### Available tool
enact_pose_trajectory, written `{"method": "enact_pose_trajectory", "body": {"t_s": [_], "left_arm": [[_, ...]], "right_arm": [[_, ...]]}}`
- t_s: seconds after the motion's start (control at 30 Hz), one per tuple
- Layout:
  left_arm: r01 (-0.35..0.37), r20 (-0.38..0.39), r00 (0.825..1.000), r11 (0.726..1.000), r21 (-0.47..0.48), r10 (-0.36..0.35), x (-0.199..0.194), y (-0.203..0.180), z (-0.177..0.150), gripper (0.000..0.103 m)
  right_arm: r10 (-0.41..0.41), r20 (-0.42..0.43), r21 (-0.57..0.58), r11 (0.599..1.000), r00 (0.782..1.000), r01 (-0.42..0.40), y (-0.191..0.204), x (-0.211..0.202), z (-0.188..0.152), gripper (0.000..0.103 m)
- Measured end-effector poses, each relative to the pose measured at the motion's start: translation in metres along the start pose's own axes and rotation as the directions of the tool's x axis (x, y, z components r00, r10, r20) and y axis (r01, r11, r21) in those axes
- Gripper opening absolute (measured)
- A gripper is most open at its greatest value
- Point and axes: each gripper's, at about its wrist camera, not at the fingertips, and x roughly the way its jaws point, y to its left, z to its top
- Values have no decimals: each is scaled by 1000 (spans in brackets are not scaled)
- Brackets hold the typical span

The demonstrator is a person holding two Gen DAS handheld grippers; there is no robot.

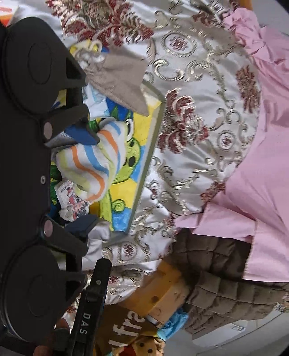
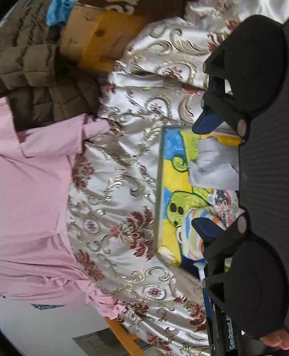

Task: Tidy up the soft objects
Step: 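Lower the striped cloth and sock into the tray and open both tools, then lift both open tools out of the tray and back over the bed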

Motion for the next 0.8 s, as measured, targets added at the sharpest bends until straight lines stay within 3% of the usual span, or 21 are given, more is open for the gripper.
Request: {"method": "enact_pose_trajectory", "body": {"t_s": [0.23, 0.4, 0.6, 0.8], "left_arm": [[-3, 91, 996, 1000, -3, 3, -58, 0, 6, 91], [0, 166, 986, 1000, -28, 5, -112, 2, 3, 101], [-20, 243, 970, 1000, 17, 15, -174, -3, -14, 102], [15, 287, 958, 999, 45, -27, -231, -2, -35, 102]], "right_arm": [[-15, 110, 14, 1000, 994, 13, 10, -58, 9, 103], [-13, 177, -11, 1000, 984, 15, 27, -104, 3, 103], [-2, 240, -30, 1000, 971, 9, 52, -156, -14, 103], [-12, 321, -78, 996, 947, 38, 75, -204, -41, 103]]}}
